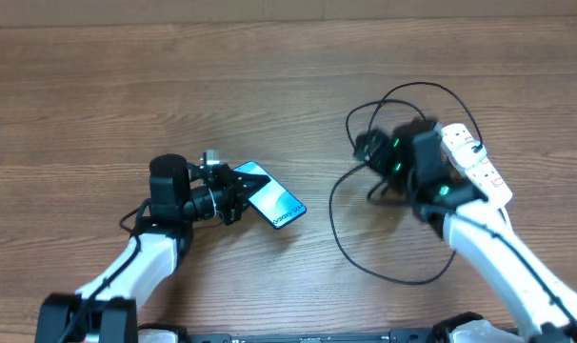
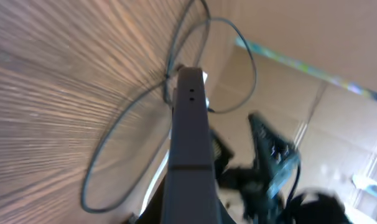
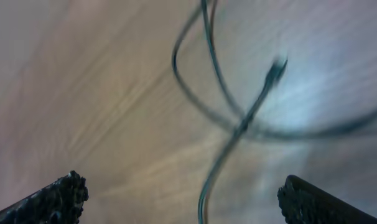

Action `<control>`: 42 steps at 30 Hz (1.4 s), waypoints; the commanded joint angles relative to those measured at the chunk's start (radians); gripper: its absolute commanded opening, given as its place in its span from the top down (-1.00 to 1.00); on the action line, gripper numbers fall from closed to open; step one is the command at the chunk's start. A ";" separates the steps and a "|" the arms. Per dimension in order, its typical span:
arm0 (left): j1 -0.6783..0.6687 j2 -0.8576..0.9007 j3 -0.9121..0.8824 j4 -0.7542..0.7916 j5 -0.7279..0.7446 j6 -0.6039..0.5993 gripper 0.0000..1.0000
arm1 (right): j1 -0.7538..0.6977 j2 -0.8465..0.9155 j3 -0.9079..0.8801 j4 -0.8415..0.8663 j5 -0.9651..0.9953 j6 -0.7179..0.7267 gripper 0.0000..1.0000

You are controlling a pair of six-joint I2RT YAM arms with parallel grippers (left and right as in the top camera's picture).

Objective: Plug charger to phone and switch on socket
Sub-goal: 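Move the right gripper to the black cable's USB-C plug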

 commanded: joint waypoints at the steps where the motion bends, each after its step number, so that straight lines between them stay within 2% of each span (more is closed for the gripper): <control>1: 0.004 0.030 0.023 0.098 0.151 -0.095 0.92 | -0.067 0.129 0.105 -0.063 0.008 -0.115 -0.99; 5: 0.004 0.030 0.023 0.154 0.171 -0.147 0.92 | -0.088 0.319 0.258 -0.175 0.008 -0.140 -1.00; 8: 0.004 0.031 0.023 0.159 0.190 -0.150 0.92 | -0.088 0.459 0.341 -0.205 0.008 -0.107 -0.72; 13: 0.004 0.030 0.023 0.159 0.206 -0.150 0.92 | -0.088 0.534 0.344 -0.185 0.016 0.047 -0.35; 17: 0.004 0.030 0.023 0.159 0.206 -0.150 0.92 | -0.087 0.573 0.344 -0.164 0.011 0.101 -0.06; 18: 0.004 0.031 0.023 0.159 0.207 -0.150 0.92 | -0.085 0.579 0.344 -0.167 0.005 0.103 0.02; 22: 0.004 0.030 0.022 0.159 0.207 -0.150 0.91 | -0.074 0.600 0.343 -0.168 0.010 0.102 0.13; 25: 0.004 0.031 0.022 0.159 0.208 -0.149 0.92 | -0.066 0.623 0.343 -0.169 -0.001 0.102 0.46; 32: 0.004 0.030 0.022 0.159 0.213 -0.150 0.91 | -0.058 0.649 0.343 -0.159 0.007 0.086 0.90; 36: 0.004 0.030 0.022 0.159 0.235 -0.148 0.92 | -0.073 0.626 0.401 -0.157 0.019 -0.064 0.92; 42: 0.007 0.031 0.022 0.160 0.230 -0.104 0.91 | -0.088 0.522 0.546 -0.359 0.010 -0.184 0.92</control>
